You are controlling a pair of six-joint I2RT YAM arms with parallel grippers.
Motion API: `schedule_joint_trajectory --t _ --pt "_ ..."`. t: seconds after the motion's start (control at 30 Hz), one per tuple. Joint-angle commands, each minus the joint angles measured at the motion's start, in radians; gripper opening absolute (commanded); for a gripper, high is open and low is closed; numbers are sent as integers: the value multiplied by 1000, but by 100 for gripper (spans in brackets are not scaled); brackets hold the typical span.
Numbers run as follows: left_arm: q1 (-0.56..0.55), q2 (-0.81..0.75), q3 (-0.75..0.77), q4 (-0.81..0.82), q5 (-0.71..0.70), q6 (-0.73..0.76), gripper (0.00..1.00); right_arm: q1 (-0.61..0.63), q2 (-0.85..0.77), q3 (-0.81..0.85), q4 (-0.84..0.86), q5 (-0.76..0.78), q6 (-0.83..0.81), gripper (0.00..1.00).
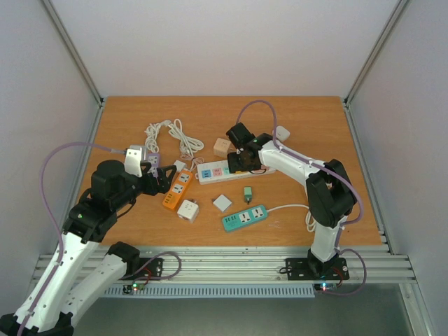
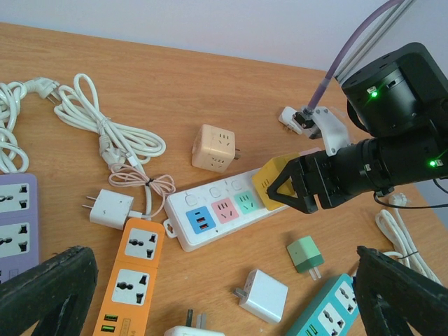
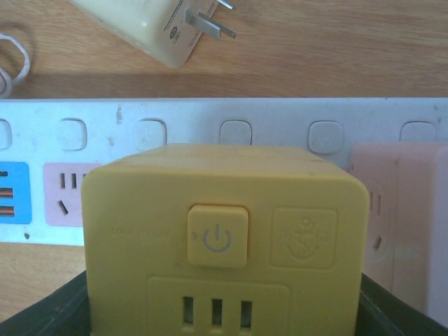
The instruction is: Insert the plug
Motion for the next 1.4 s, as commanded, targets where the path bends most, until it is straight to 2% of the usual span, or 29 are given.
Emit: schedule_joint_trajectory --t 0.0,0.43,0.63,0.9,1.03,1.23,1.37 --pt "7 -9 -8 53 5 10 99 -4 41 23 -14 15 12 42" --pt "7 -7 -11 53 4 10 99 -4 86 12 -46 -14 31 43" --pt "7 -5 -11 56 9 8 99 -14 184 54 -141 -109 35 44" --pt "8 -5 -13 59 17 7 99 -14 240 87 -231 -28 80 46" --pt "7 -5 -14 59 17 7 99 -13 186 119 -232 -15 75 54" --pt "8 -5 -13 56 14 8 99 -3 94 183 -196 -33 -11 80" --pt "8 -10 -13 53 11 10 99 5 69 228 -198 -28 -38 85"
